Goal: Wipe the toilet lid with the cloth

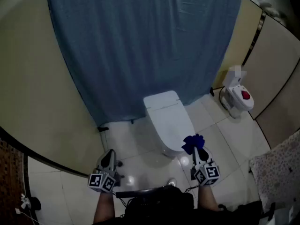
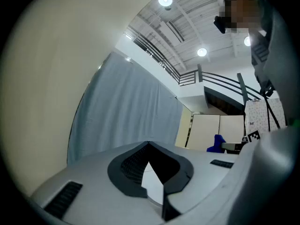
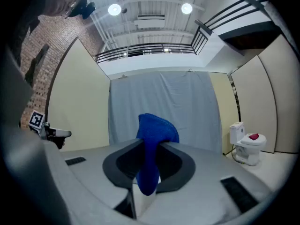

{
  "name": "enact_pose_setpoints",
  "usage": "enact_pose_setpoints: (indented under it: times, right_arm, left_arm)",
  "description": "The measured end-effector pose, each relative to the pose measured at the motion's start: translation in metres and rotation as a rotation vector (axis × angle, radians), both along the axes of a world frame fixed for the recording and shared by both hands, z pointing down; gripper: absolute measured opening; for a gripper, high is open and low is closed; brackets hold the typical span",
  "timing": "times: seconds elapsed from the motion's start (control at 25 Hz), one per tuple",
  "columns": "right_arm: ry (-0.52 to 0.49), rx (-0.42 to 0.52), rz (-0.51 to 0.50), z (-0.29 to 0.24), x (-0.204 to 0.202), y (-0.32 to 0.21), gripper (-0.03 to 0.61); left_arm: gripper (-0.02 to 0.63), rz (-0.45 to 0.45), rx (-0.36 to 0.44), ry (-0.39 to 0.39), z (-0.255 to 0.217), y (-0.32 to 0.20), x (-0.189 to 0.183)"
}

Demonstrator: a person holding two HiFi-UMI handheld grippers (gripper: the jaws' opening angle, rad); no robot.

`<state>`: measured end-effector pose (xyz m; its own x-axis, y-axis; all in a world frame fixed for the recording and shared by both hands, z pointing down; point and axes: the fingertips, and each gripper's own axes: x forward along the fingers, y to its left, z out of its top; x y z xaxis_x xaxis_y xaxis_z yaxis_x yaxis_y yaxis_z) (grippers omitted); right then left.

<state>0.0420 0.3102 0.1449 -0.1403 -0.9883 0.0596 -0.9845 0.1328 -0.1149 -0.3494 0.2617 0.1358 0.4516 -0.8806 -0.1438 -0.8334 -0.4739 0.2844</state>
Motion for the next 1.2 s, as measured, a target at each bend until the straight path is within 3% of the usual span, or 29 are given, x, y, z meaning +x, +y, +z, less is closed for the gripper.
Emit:
enact_pose_setpoints:
  times: [0.2, 0.56, 0.8, 1.0, 1.2]
  right_arm:
    - [-0.044, 0.0, -0.006, 0.018, 0.017, -0.024, 0.06]
    - [-0.033, 0.001, -0.097, 0.008, 0.113, -0.118, 0.06]
    - [-0.017, -0.022, -0.168, 0.013, 0.139, -0.172, 0.06]
    - [-0.03, -0.057, -0.211, 0.031, 0.134, -0.219, 0.06]
    - [-0.038, -0.103, -0.246, 0.048, 0.101, -0.263, 0.06]
  left_arm:
    - [-0.008, -0.012, -0.041, -0.034, 0.011, -0.026, 0.014]
    - [-0.009, -0.039, 0.026, -0.045, -0.025, -0.111, 0.124]
    - [-0.009, -0.035, -0.011, -0.058, -0.021, -0.142, 0.168]
    - [-0.009, -0.048, -0.055, -0.075, -0.01, -0.176, 0.168]
    - [-0.009, -0.077, -0.11, -0.061, 0.009, -0.212, 0.136]
